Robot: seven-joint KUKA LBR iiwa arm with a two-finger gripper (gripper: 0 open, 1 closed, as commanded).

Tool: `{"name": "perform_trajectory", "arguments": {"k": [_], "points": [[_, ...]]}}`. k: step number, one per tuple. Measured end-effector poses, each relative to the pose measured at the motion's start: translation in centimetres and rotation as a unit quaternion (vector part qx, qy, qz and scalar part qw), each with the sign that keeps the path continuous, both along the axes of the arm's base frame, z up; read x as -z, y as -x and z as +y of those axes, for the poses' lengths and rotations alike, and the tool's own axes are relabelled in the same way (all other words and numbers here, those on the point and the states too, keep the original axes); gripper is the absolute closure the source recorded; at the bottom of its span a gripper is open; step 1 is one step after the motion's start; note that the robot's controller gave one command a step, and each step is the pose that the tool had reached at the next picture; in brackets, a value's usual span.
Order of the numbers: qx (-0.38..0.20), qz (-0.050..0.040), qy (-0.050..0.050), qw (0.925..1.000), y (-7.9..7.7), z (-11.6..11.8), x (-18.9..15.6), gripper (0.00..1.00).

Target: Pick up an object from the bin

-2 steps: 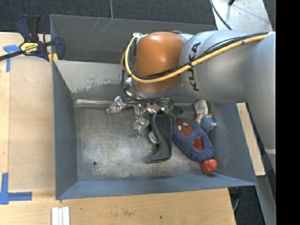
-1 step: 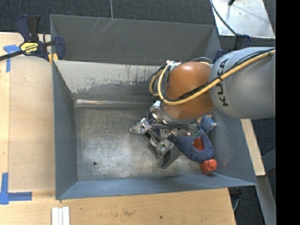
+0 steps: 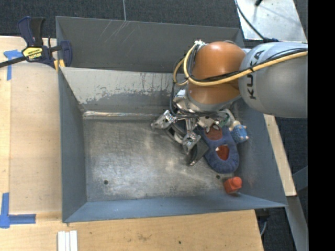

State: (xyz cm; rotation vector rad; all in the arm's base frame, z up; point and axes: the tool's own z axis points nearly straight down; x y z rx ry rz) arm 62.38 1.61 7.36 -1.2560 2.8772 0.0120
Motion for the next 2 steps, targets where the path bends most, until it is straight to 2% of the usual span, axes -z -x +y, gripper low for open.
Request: {"name": "perform_trajectory", "arguments": {"k": [1,2], "points": [[0.026,-0.0039,0.003,0.9996,2.6,-3.7,-5.9,0.0],[-0.112,-0.0048,0.004,0.9936,1.7,-6.1,-9.6,0.0]]}}
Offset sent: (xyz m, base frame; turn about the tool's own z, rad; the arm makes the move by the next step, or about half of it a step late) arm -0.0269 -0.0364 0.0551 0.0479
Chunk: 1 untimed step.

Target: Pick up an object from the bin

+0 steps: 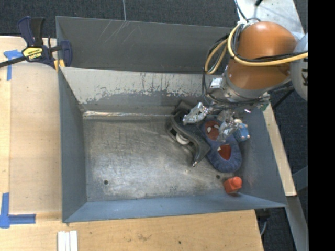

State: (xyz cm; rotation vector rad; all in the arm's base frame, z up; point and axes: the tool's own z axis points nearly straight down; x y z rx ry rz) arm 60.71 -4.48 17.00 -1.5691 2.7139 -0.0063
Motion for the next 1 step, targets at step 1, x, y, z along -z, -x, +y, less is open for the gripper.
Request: {"name": "perform_trajectory", "arguments": {"k": [1], "points": [[-0.183,-0.0047,0.001,0.9831,3.68,-7.89,6.31,0.0]]}}
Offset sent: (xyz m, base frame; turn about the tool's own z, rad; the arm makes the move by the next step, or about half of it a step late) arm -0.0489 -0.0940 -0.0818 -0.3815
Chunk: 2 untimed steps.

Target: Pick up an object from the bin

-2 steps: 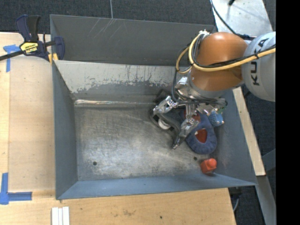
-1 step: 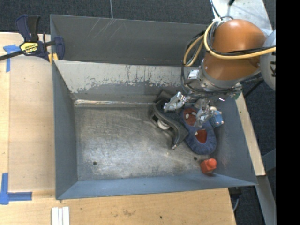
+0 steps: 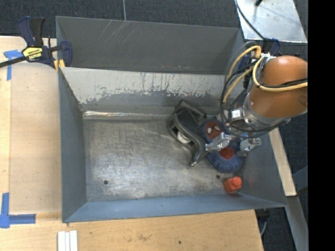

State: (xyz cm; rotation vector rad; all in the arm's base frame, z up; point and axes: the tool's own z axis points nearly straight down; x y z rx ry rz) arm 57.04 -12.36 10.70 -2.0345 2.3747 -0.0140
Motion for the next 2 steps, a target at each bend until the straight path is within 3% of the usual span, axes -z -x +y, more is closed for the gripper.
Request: {"name": "perform_trajectory", "arguments": {"k": [1,2], "points": [[0.003,0.0072,0.001,1.0,0.54,-0.37,0.82,1.0],[0.003,0.0081,0.0,1.0,0.59,-0.35,0.82,0.0]]}}
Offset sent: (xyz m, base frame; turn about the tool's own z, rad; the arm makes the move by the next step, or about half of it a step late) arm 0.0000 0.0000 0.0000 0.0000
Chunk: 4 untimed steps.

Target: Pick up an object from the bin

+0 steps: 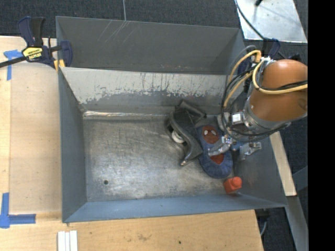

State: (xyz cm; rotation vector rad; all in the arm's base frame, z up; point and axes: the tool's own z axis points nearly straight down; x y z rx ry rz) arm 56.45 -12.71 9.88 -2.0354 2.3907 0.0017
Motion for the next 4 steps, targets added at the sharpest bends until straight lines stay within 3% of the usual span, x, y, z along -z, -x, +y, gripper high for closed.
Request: {"name": "perform_trajectory", "arguments": {"k": [1,2,3,4], "points": [[0.001,0.001,0.001,1.0,0.0,-0.2,0.0,1.0],[0.001,0.0012,0.001,1.0,0.0,-0.2,0.0,1.0],[-0.123,-0.0023,0.002,0.9925,0.1,-2.8,-6.6,1.0],[-0.129,-0.0046,0.002,0.9916,-0.1,-1.6,-16.0,1.0]]}}
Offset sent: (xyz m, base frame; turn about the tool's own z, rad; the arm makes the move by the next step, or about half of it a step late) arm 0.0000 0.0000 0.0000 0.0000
